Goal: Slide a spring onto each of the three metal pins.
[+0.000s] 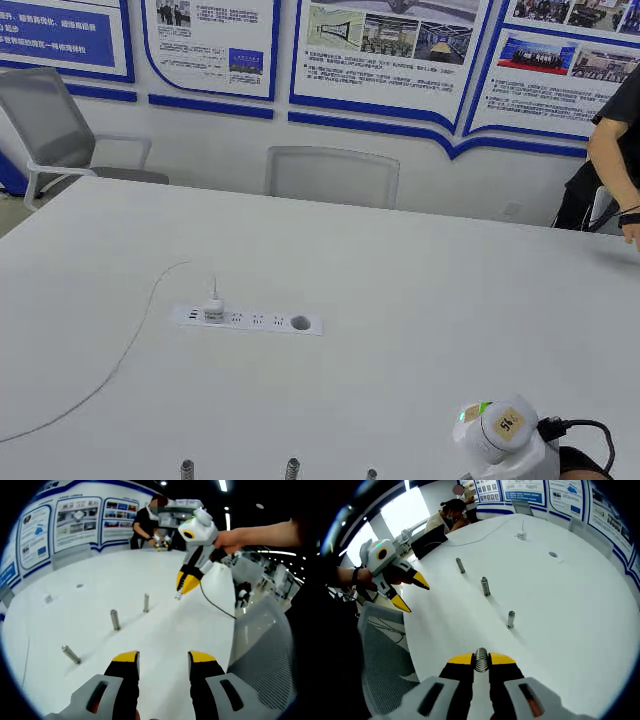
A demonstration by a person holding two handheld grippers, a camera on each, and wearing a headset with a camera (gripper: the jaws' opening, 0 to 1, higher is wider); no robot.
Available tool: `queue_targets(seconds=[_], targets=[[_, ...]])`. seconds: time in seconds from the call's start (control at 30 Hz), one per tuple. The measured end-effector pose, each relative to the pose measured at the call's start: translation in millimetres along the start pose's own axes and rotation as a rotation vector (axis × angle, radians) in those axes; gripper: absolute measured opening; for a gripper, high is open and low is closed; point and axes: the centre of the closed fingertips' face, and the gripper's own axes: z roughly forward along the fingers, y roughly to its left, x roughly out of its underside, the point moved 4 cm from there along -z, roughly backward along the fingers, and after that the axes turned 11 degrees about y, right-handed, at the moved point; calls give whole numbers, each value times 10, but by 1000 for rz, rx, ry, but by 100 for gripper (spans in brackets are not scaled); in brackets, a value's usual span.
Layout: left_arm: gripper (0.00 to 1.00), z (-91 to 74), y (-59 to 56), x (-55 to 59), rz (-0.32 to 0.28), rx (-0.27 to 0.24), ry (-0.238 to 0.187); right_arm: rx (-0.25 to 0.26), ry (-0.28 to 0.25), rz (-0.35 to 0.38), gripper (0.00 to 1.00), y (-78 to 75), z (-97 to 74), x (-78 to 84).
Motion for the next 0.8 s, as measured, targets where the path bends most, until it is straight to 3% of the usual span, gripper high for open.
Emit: queue_targets(seconds=[0.37, 0.8], targets=[[48, -14, 95, 71, -35, -29, 10, 17, 7, 11, 12, -120, 88, -18], [55, -71, 294, 149, -88, -70, 14, 47, 22, 15, 12, -362, 79, -207]])
